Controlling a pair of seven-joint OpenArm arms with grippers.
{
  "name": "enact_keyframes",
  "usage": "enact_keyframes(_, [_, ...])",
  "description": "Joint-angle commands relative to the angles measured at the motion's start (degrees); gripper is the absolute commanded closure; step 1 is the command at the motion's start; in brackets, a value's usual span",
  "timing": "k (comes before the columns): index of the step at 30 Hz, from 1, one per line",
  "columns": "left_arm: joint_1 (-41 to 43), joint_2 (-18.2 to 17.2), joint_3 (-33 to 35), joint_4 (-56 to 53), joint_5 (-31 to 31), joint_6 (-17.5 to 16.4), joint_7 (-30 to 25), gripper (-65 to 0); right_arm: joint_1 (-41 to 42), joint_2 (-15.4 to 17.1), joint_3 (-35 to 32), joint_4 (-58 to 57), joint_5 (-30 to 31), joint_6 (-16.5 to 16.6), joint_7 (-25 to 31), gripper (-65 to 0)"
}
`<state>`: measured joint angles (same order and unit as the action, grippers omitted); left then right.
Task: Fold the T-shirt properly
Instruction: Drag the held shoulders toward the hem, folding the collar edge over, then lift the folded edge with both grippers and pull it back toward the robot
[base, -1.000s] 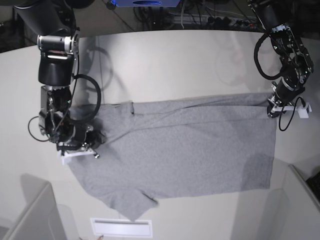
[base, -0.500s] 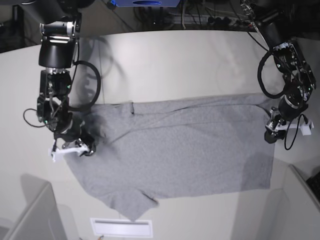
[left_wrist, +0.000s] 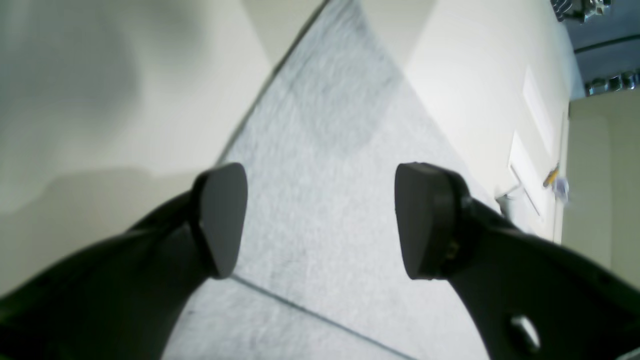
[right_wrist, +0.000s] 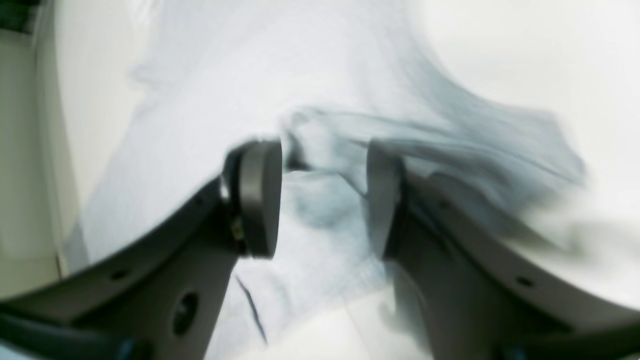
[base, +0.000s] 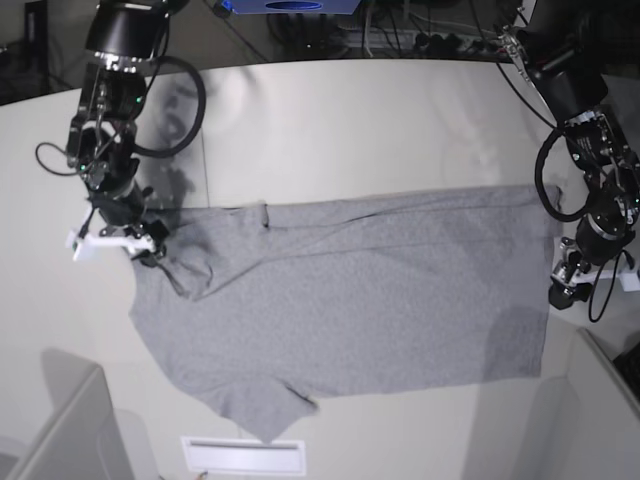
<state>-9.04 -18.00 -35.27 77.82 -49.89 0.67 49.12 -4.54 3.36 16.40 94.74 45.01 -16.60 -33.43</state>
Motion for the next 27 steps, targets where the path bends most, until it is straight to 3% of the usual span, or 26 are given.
enact_keyframes(1, [0.8,-1.4,-0.5,3.3,-0.7,-0.4,-0.9,-44.8,0.6,-0.7,1.5,2.0,0.5,0.8,0.9,-26.4])
enact_keyframes(4, [8.7,-1.2,-0.6,10.6,-2.5,-0.4,-0.9,-44.8,-1.9,-2.2,5.2,4.5,0.5,0.8,0.7,-26.4])
enact_keyframes(8, [20.6,-0.6,-3.9,13.4,-13.8,-0.4,-1.2,-44.6,-6.3,-3.7,5.9,7.1,0.4,0.8,1.0,-26.3])
enact_keyframes(11, [26.8,2.5,-7.9,12.9,-20.4,-1.9,-1.2,-44.3,-8.9,-4.6,7.6,7.8,0.5,0.8,1.1,-26.3])
enact_keyframes(14, [28.5,5.8,-10.8,12.8,-20.5,-4.2,-1.1,-35.1,-10.5,-6.4,9.7,7.8,0.3,1.3,1.0,-26.3])
enact_keyframes(17, [28.6,6.4,-11.5,10.2,-19.1,-6.1,-1.1,-25.5,-11.3,-6.5,9.8,7.7,0.3,1.3,1.0,-26.3])
enact_keyframes(27, [23.0,6.6,-11.3,6.4,-8.3,-7.0,-1.2,-24.4,-12.1,-6.4,9.8,7.7,0.3,1.3,1.0,-26.4])
